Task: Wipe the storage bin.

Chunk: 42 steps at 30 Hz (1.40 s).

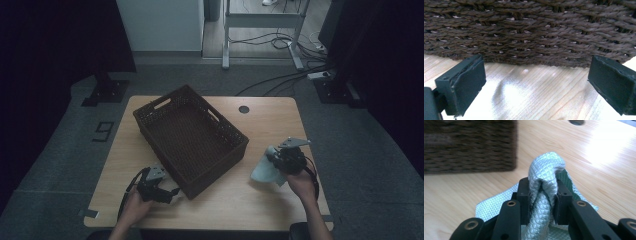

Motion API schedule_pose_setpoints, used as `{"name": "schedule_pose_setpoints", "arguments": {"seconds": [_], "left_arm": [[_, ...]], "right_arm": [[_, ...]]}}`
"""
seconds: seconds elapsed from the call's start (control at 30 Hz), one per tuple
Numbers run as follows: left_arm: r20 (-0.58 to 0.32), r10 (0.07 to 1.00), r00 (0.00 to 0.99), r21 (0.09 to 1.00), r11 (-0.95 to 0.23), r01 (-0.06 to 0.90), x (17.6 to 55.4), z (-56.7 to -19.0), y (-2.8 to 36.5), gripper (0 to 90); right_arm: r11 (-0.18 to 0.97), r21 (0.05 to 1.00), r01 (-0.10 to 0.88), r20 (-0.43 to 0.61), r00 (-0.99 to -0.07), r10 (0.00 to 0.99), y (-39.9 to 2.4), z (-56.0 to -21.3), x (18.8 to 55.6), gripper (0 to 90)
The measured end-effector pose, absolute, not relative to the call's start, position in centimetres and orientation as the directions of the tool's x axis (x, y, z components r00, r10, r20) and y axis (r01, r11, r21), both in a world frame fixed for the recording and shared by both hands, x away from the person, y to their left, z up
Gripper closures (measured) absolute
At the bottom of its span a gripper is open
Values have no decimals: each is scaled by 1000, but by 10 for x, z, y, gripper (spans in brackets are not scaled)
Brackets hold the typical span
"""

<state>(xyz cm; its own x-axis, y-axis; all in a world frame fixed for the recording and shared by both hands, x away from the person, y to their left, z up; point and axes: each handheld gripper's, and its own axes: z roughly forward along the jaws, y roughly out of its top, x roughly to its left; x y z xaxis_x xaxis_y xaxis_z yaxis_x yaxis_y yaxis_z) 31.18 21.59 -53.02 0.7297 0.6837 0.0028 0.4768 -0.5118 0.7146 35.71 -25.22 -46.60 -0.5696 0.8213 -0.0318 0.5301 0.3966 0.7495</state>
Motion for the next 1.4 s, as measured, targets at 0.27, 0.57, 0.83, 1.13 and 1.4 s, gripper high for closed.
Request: {"name": "schedule_pose_setpoints", "arguments": {"seconds": [0.27, 0.57, 0.83, 1.13, 1.4], "left_arm": [[1, 703, 711, 703, -506, 499, 312, -529, 218, 6], [-15, 720, 694, 694, -492, 526, 313, -530, 219, 0], [-13, 725, 688, 694, -489, 528, 313, -529, 220, 0], [-15, 741, 672, 694, -476, 540, 313, -527, 223, 0], [-22, 760, 650, 701, -452, 552, 314, -524, 226, 0]], "right_arm": [[355, 749, 559, -42, -495, 868, -278, -471, 361, 694], [324, 707, 628, 26, -481, 876, -285, -499, 372, 654], [372, 643, 670, 4, -488, 873, -283, -518, 377, 604], [333, 696, 637, 5, -467, 884, -286, -508, 374, 308], [316, 752, 578, 7, -487, 873, -282, -495, 370, 221]]}}
